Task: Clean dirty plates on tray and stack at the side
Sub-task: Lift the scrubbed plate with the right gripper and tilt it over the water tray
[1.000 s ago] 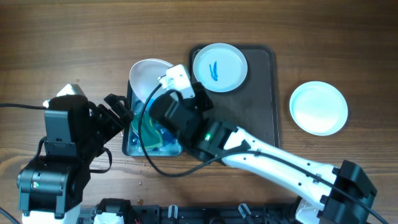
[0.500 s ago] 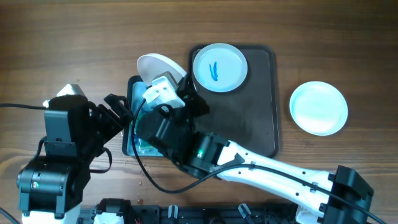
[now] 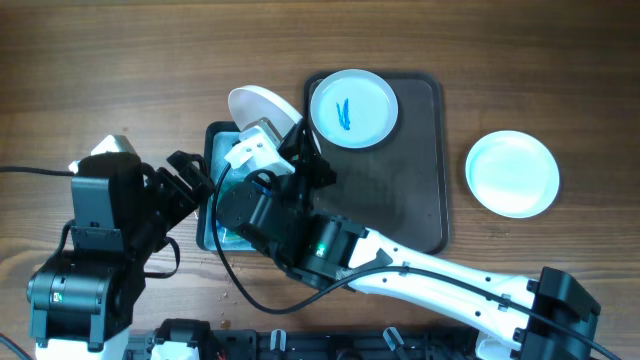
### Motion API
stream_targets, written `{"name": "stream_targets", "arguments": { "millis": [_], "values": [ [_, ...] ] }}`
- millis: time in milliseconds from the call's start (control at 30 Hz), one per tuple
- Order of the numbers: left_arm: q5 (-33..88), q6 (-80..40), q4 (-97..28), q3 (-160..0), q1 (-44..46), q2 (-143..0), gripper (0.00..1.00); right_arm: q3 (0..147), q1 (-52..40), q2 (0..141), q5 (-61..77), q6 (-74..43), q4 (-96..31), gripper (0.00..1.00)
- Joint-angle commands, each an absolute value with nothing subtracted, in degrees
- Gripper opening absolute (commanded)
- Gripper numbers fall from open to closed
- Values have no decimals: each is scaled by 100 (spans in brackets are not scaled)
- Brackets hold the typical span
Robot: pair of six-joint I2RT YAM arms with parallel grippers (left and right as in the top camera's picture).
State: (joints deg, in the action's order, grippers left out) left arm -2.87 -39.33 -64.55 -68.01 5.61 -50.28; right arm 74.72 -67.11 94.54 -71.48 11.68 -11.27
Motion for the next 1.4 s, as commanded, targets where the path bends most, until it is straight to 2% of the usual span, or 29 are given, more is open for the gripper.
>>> {"name": "stream_targets", "arguments": {
  "millis": [0, 1033, 1100, 1167, 1233, 1300, 1367],
  "values": [
    [-198, -3944, -6458, -6879, 523, -5004, 100, 7585, -6757, 9463, -7328, 1203, -1076, 4],
    [-198, -3944, -6458, -6879, 523, -5004, 100, 7585, -6766, 9463, -7137, 1498, -690, 4],
    [-198, -3944, -6460, -6879, 523, -5004, 100, 7585, -6731, 9463, -7345, 2141, -628, 4],
    [-198, -3944, -6460, -6879, 523, -5004, 100, 7585, -6519, 9463, -8012, 1894, -239, 4],
    [-198, -3944, -6460, -6879, 523, -5004, 100, 7585, -6442, 9463, -7883, 1844, -250, 4],
    [-198, -3944, -6460, -6879, 523, -5004, 100, 7585, -6440, 9463, -7765, 2410, -298, 4],
    [-198, -3944, -6460, -6879, 523, -5004, 100, 7585, -6377, 9461, -7942, 2104, -143, 4]
  ]
}}
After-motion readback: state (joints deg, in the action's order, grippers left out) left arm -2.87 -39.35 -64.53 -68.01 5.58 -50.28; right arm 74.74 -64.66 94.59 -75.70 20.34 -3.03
